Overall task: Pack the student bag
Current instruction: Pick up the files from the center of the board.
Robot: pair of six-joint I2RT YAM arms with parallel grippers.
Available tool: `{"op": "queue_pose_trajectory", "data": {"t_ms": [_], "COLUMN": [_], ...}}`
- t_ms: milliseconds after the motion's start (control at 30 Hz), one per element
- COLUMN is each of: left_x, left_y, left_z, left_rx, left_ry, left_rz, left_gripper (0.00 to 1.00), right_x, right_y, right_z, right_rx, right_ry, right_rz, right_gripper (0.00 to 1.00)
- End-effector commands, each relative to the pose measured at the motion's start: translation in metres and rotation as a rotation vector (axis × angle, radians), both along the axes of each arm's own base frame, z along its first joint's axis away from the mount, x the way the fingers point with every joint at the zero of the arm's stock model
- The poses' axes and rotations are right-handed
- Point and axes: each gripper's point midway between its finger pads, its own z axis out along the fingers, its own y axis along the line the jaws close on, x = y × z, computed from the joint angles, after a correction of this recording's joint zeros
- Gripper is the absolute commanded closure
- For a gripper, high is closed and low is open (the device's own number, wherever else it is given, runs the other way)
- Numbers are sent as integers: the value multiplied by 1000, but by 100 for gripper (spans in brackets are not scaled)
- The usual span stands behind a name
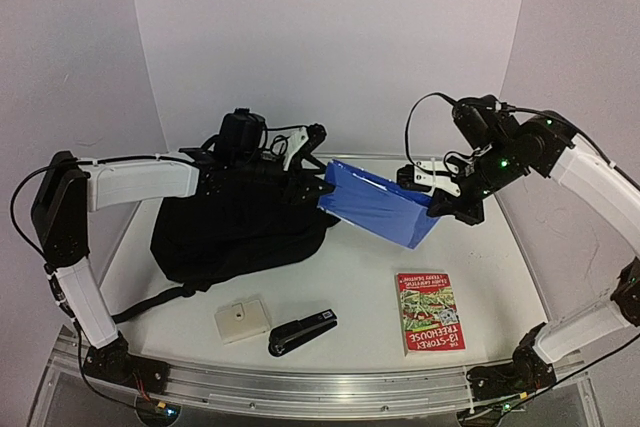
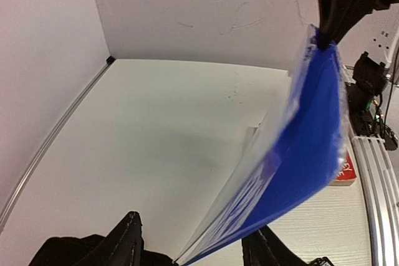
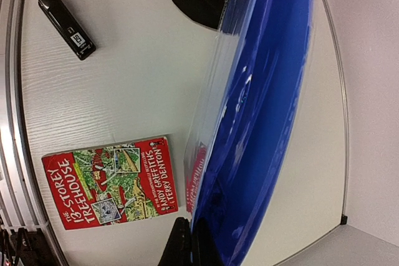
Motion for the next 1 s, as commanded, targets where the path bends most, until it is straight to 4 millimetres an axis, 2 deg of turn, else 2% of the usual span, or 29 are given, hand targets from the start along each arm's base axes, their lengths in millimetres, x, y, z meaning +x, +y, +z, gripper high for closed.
{"op": "queue_pose_trajectory", "data": {"t_ms": [0,100,200,267,333,367,433,500,600,667,700,767,833,900,967], "left_x": [-32,-48,-62,-67,-71,-71,-71,-63,-47,-39,-35,-23,-15,-11,-12], "left_y": [-13,-18,-22,-22,-19,-17,-10,-1,16,25,29,41,55,65,71], "left_z": [36,42,39,38,38,40,51,63,82,91,94,101,109,116,123], "left_rx": [-77,-74,-37,-22,-19,-32,-78,-131,-200,-225,-236,-267,-309,-348,-366], "left_ry": [32,25,35,42,61,70,86,117,203,247,271,330,384,437,474], "left_rz": [-143,-179,-200,-203,-200,-189,-161,-110,-47,-6,12,69,91,97,81], "left_gripper": [49,50,57,68,89,97,100,100,100,100,100,100,100,100,100], "right_x": [-10,-10,-8,-6,-3,-3,-1,6,12,15,22,35,48,61,68], "right_y": [-1,2,7,10,13,15,20,25,32,37,33,26,18,12,13], "right_z": [11,17,24,29,34,37,44,54,69,85,95,113,127,123,106], "right_rx": [34,55,79,93,113,131,173,237,334,414,466,585,674,708,698], "right_ry": [-18,-19,-21,-26,-26,-17,-1,12,69,114,136,209,272,334,392], "right_rz": [17,21,23,18,9,1,-25,-81,-146,-182,-215,-278,-328,-374,-400], "right_gripper": [100,100,100,100,100,100,98,85,39,19,13,6,3,2,2]}}
